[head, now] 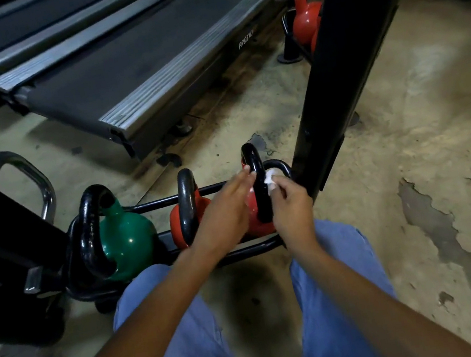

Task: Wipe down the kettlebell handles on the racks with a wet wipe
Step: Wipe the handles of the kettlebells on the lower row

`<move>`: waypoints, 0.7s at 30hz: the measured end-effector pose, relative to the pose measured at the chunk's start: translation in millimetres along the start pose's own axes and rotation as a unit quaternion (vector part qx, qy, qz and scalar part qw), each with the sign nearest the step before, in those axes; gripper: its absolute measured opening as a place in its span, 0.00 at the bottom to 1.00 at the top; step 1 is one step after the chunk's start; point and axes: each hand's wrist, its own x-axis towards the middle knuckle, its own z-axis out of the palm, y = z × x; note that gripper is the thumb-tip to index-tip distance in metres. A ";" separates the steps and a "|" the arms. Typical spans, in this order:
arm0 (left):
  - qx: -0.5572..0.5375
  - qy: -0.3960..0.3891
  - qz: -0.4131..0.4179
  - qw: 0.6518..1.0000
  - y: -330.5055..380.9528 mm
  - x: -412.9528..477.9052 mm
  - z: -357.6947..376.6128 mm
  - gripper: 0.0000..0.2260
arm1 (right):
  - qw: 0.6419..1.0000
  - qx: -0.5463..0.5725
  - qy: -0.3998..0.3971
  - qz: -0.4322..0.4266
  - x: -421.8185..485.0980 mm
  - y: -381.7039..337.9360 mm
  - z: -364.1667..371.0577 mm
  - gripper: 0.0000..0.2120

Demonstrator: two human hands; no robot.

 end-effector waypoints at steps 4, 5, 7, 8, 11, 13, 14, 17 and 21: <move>-0.116 -0.016 -0.034 0.993 -15.1 38.0 -7.5 0.24 | 0.924 -0.233 -0.055 -0.299 9.5 2.9 1.3 0.20; -0.133 -0.020 -0.042 0.990 -21.3 47.0 -9.8 0.24 | 0.886 -0.294 -0.072 -0.350 18.7 4.0 -2.0 0.21; -0.160 -0.035 -0.065 0.984 -28.8 57.3 -15.2 0.24 | 0.813 -0.398 -0.130 -0.405 30.9 -4.3 -14.8 0.21; -0.168 -0.042 -0.075 0.982 -29.4 58.4 -17.1 0.25 | 0.767 -0.442 -0.175 -0.431 32.5 -8.7 -21.2 0.21; -0.159 -0.035 -0.069 0.984 -24.7 52.4 -16.9 0.24 | 0.628 -0.515 -0.289 -0.506 28.3 -15.0 -38.1 0.17; -0.171 -0.020 -0.062 0.983 -21.5 41.9 -13.0 0.22 | 0.576 -0.534 -0.326 -0.526 21.0 -17.4 -47.6 0.18; -0.189 -0.013 -0.063 0.980 -20.7 35.9 -10.3 0.22 | 0.562 -0.538 -0.339 -0.530 17.6 -17.4 -50.7 0.19; -0.238 0.028 -0.070 0.968 -18.3 17.9 -2.7 0.21 | 0.566 -0.503 -0.386 -0.527 12.0 -14.9 -58.0 0.17; -0.278 0.075 -0.085 0.954 14.0 0.2 -9.2 0.12 | 0.774 -0.325 -0.386 -0.381 17.5 -33.7 -82.6 0.11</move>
